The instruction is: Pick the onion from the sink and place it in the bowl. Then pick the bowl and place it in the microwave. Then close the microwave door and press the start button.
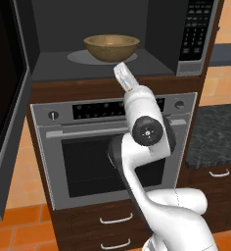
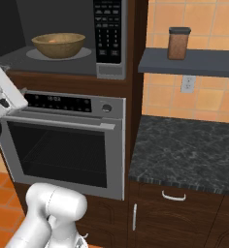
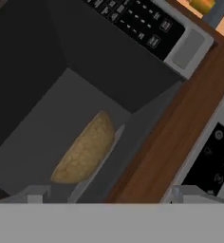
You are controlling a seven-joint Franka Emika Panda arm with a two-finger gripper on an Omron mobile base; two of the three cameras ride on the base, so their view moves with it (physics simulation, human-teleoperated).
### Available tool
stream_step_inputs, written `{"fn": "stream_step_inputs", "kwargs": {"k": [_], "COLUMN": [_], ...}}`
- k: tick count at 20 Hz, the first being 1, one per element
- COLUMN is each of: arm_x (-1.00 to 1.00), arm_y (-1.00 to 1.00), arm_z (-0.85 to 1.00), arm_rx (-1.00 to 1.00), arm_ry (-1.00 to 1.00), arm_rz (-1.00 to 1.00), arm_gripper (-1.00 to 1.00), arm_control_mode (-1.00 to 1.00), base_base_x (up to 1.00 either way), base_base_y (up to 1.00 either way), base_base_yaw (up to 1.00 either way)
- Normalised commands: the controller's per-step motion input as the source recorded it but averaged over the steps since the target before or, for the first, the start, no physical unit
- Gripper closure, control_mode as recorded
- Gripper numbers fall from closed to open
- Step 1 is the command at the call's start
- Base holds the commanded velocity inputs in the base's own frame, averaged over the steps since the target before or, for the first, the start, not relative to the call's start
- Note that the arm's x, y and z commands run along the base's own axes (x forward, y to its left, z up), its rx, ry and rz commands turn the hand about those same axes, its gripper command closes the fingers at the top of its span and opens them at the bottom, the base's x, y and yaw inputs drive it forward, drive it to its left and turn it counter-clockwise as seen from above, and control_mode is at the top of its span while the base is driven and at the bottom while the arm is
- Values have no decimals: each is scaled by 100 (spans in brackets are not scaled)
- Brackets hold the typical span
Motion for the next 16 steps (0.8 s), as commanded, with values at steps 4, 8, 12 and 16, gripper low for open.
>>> {"fn": "stream_step_inputs", "kwargs": {"k": [4, 8, 12, 16], "arm_x": [-48, -38, -27, -10], "arm_y": [56, 61, 74, 76], "arm_z": [-12, -25, -22, -24], "arm_rx": [-21, -23, -26, -21], "arm_ry": [-9, -7, -6, -13], "arm_rz": [-21, -19, -14, -7], "arm_gripper": [-100, -100, -100, -100], "arm_control_mode": [-100, -100, -100, -100], "base_base_x": [0, 0, 0, 0], "base_base_y": [0, 0, 0, 0], "base_base_yaw": [0, 0, 0, 0]}}
